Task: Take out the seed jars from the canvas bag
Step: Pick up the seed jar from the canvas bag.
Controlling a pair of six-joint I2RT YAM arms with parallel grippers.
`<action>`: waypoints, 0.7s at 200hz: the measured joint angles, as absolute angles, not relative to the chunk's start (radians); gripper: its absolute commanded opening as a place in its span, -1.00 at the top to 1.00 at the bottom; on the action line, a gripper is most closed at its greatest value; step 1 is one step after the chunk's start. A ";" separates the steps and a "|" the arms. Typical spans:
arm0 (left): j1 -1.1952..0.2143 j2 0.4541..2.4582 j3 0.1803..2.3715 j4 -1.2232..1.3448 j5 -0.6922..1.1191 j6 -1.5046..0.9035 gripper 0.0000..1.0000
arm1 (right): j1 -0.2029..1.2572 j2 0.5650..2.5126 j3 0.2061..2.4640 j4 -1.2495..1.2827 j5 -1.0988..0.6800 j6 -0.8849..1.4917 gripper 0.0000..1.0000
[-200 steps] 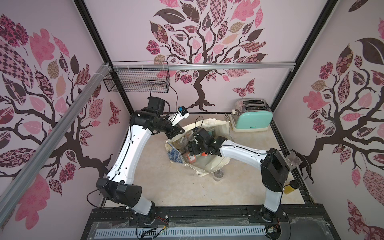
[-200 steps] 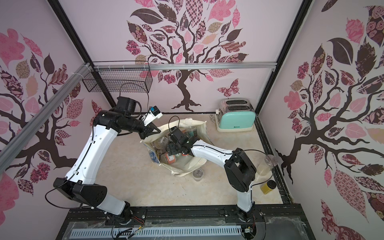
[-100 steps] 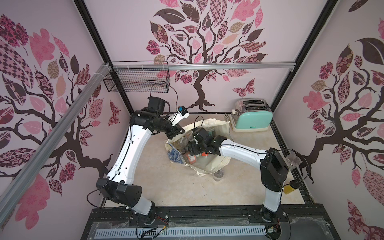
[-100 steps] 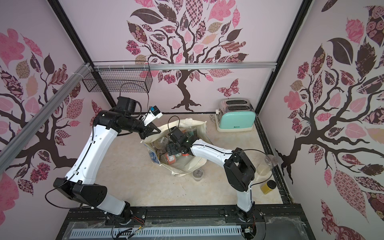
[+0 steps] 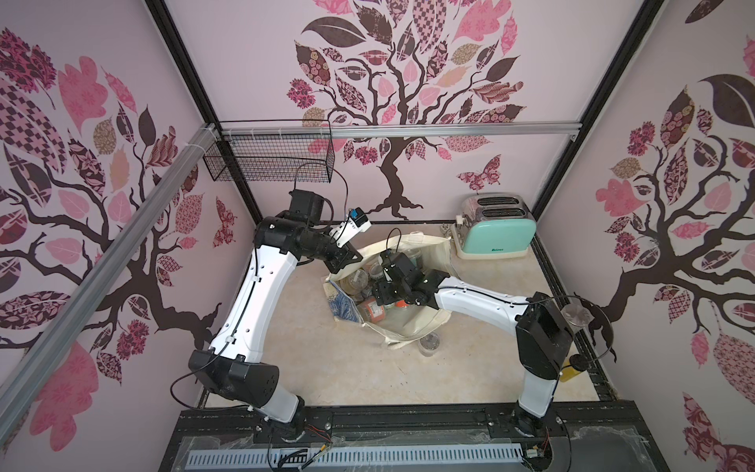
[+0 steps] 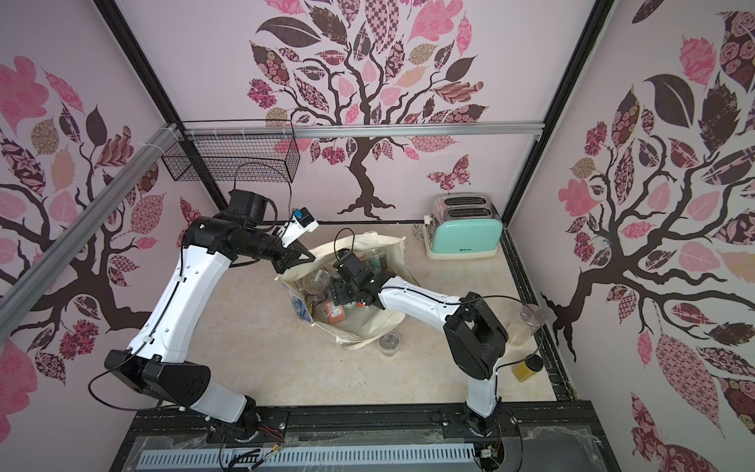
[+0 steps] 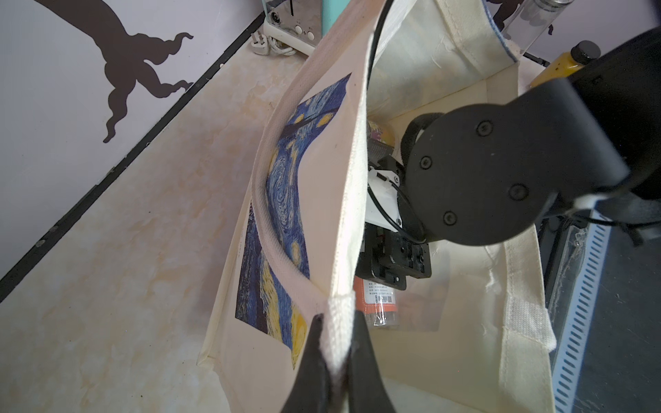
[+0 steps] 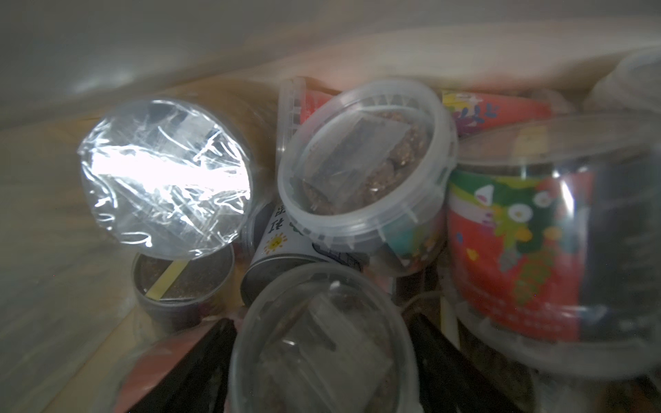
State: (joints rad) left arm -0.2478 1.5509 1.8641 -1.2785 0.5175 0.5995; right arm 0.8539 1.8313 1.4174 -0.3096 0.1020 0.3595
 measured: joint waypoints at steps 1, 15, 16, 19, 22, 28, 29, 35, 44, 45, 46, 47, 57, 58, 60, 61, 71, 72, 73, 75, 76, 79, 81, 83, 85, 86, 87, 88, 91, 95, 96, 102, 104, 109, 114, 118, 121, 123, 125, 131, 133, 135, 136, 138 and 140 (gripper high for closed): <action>-0.247 1.551 1.864 -1.279 0.517 0.599 1.00 | 0.854 1.830 1.415 -0.308 0.102 0.360 -0.52; -0.239 1.551 1.864 -1.277 0.520 0.593 1.00 | 0.854 1.814 1.397 -0.295 0.101 0.359 -0.50; -0.239 1.551 1.864 -1.277 0.521 0.591 1.00 | 0.854 1.813 1.396 -0.294 0.101 0.358 -0.50; -0.236 1.551 1.864 -1.276 0.522 0.590 1.00 | 0.854 1.810 1.393 -0.293 0.100 0.358 -0.49; -0.234 1.551 1.864 -1.276 0.524 0.588 1.00 | 0.854 1.808 1.391 -0.290 0.100 0.358 -0.49; -0.228 1.551 1.864 -1.276 0.527 0.585 1.00 | 0.854 1.805 1.389 -0.287 0.099 0.356 -0.48; -0.227 1.551 1.864 -1.276 0.527 0.584 1.00 | 0.854 1.805 1.388 -0.286 0.099 0.355 -0.48; -0.222 1.551 1.864 -1.276 0.529 0.582 1.00 | 0.854 1.802 1.386 -0.281 0.098 0.353 -0.45; -0.216 1.551 1.864 -1.275 0.530 0.579 1.00 | 0.854 1.800 1.386 -0.279 0.097 0.351 -0.44; -0.215 1.551 1.864 -1.275 0.531 0.579 1.00 | 0.854 1.800 1.386 -0.278 0.097 0.351 -0.45; -0.214 1.551 1.864 -1.275 0.531 0.579 1.00 | 0.854 1.800 1.386 -0.278 0.097 0.350 -0.45; -0.214 1.551 1.864 -1.275 0.532 0.578 1.00 | 0.854 1.800 1.386 -0.278 0.097 0.350 -0.45; -0.209 1.551 1.864 -1.275 0.533 0.575 1.00 | 0.854 1.800 1.386 -0.276 0.097 0.350 -0.44; -0.209 1.551 1.864 -1.275 0.533 0.575 1.00 | 0.854 1.800 1.386 -0.276 0.097 0.350 -0.45; -0.208 1.551 1.864 -1.275 0.534 0.574 1.00 | 0.854 1.800 1.386 -0.275 0.097 0.349 -0.45; -0.207 1.551 1.864 -1.276 0.535 0.574 1.00 | 0.854 1.800 1.386 -0.275 0.097 0.349 -0.45; -0.203 1.551 1.864 -1.276 0.538 0.571 1.00 | 0.854 1.800 1.386 -0.272 0.094 0.347 -0.45; -0.202 1.551 1.864 -1.276 0.538 0.571 1.00 | 0.854 1.800 1.386 -0.272 0.094 0.348 -0.45; -0.202 1.551 1.864 -1.276 0.539 0.571 1.00 | 0.854 1.800 1.386 -0.271 0.094 0.347 -0.45; -0.201 1.551 1.864 -1.276 0.540 0.571 1.00 | 0.854 1.800 1.386 -0.271 0.093 0.347 -0.45; -0.200 1.551 1.864 -1.276 0.540 0.571 1.00 | 0.854 1.800 1.386 -0.270 0.093 0.347 -0.45; -0.199 1.551 1.864 -1.276 0.541 0.571 1.00 | 0.854 1.800 1.385 -0.268 0.093 0.347 -0.45; -0.197 1.551 1.864 -1.276 0.541 0.570 1.00 | 0.854 1.800 1.385 -0.266 0.092 0.347 -0.44; -0.197 1.551 1.864 -1.276 0.541 0.571 1.00 | 0.854 1.800 1.384 -0.265 0.092 0.347 -0.44; -0.196 1.551 1.864 -1.275 0.542 0.571 1.00 | 0.854 1.799 1.383 -0.263 0.093 0.347 -0.44; -0.195 1.551 1.864 -1.276 0.542 0.571 1.00 | 0.854 1.799 1.383 -0.262 0.093 0.347 -0.45; -0.195 1.551 1.864 -1.276 0.542 0.571 1.00 | 0.854 1.799 1.382 -0.261 0.093 0.347 -0.45; -0.195 1.551 1.864 -1.276 0.542 0.571 1.00 | 0.854 1.798 1.382 -0.260 0.092 0.347 -0.45; -0.193 1.551 1.864 -1.276 0.542 0.571 1.00 | 0.854 1.798 1.380 -0.257 0.093 0.345 -0.44; -0.191 1.551 1.864 -1.275 0.543 0.570 1.00 | 0.854 1.797 1.379 -0.256 0.093 0.344 -0.44; -0.191 1.551 1.864 -1.275 0.543 0.570 1.00 | 0.854 1.796 1.379 -0.256 0.093 0.344 -0.44; -0.189 1.551 1.864 -1.275 0.544 0.570 1.00 | 0.854 1.794 1.378 -0.255 0.093 0.344 -0.44; -0.188 1.551 1.864 -1.275 0.544 0.569 1.00 | 0.855 1.794 1.378 -0.253 0.093 0.344 -0.44; -0.187 1.551 1.864 -1.275 0.544 0.567 1.00 | 0.855 1.792 1.378 -0.250 0.093 0.343 -0.44; -0.185 1.551 1.864 -1.275 0.545 0.566 1.00 | 0.855 1.788 1.375 -0.246 0.093 0.343 -0.44; -0.183 1.551 1.864 -1.275 0.546 0.565 1.00 | 0.855 1.783 1.372 -0.241 0.093 0.342 -0.44; -0.182 1.551 1.864 -1.275 0.547 0.564 1.00 | 0.855 1.779 1.370 -0.239 0.093 0.341 -0.44; -0.181 1.551 1.864 -1.275 0.547 0.564 1.00 | 0.855 1.776 1.368 -0.237 0.093 0.340 -0.44; -0.179 1.551 1.864 -1.275 0.548 0.564 1.00 | 0.855 1.773 1.366 -0.235 0.093 0.340 -0.44; -0.176 1.551 1.864 -1.275 0.548 0.564 1.00 | 0.855 1.762 1.359 -0.228 0.094 0.339 -0.44; -0.175 1.551 1.864 -1.275 0.548 0.564 1.00 | 0.855 1.759 1.357 -0.226 0.094 0.338 -0.44; -0.173 1.551 1.864 -1.275 0.548 0.563 1.00 | 0.855 1.755 1.355 -0.222 0.094 0.337 -0.44; -0.173 1.551 1.864 -1.275 0.548 0.563 1.00 | 0.855 1.752 1.353 -0.220 0.094 0.337 -0.44; -0.171 1.551 1.864 -1.274 0.548 0.563 1.00 | 0.855 1.747 1.351 -0.217 0.095 0.336 -0.43; -0.170 1.551 1.864 -1.274 0.549 0.563 1.00 | 0.855 1.744 1.348 -0.214 0.096 0.336 -0.43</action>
